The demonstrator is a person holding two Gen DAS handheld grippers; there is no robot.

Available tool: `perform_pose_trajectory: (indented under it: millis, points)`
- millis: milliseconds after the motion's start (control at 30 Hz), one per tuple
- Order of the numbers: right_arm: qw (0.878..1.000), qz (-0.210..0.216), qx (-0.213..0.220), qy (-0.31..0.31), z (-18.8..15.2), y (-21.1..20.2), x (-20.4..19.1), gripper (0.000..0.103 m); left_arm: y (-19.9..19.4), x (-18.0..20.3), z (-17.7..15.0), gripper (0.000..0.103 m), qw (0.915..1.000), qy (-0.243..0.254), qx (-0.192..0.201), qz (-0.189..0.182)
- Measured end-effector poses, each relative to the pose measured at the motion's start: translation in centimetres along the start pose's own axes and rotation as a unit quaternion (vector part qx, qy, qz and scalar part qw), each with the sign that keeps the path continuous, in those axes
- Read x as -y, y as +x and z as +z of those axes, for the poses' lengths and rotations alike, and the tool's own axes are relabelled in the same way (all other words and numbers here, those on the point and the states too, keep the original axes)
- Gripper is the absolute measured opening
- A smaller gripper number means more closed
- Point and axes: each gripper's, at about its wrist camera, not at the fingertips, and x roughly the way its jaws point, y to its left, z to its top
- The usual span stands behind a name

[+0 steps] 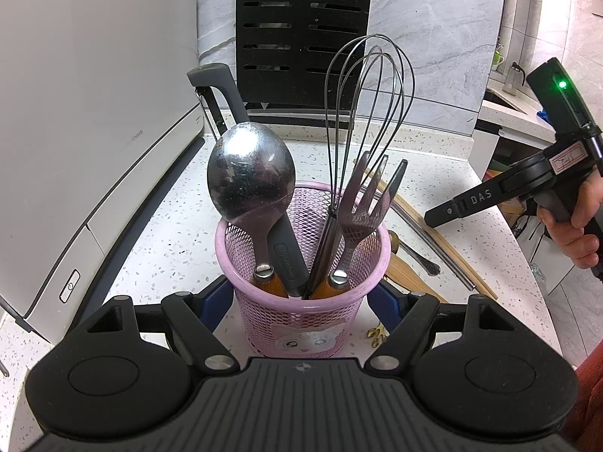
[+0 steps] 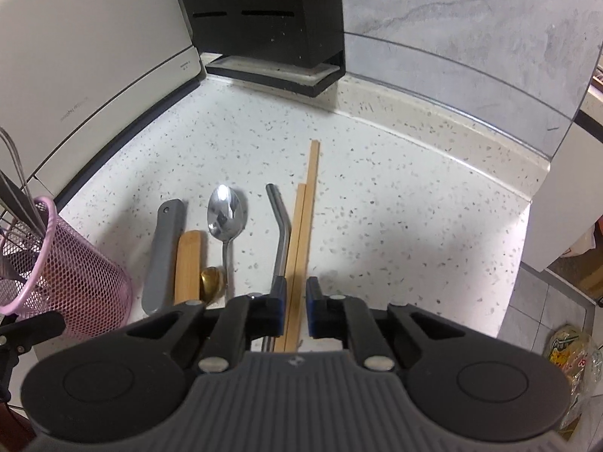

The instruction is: Organize utensils

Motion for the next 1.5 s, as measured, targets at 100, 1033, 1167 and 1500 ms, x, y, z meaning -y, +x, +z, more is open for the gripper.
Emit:
perform_pose_trajectory:
  millis: [100,1033,1167,1500]
  points:
    - [1.000,-0.003,-0.008,-0.002,0.0,0.6,-0.1,0.008,0.0,0.0,0.0,0.090,1.0000,0.000,0.000,0.000]
    - [0.999,-0.003,-0.030,-0.012,-1.1,0.1,-0.4,0.009,0.0,0.0,0.0,0.090,1.0000,0.000,0.000,0.000]
    - [1.000,0.000,-0.028,-0.007,-1.4,-0.3,-0.2,0.008,0.0,0.0,0.0,0.090,1.0000,0.000,-0.001,0.001]
    - [0.999,0.016,-0.041,0.002,-1.7,-0.6,0.0,0.014,0.0,0.0,0.0,0.090,1.0000,0.001,-0.001,0.000]
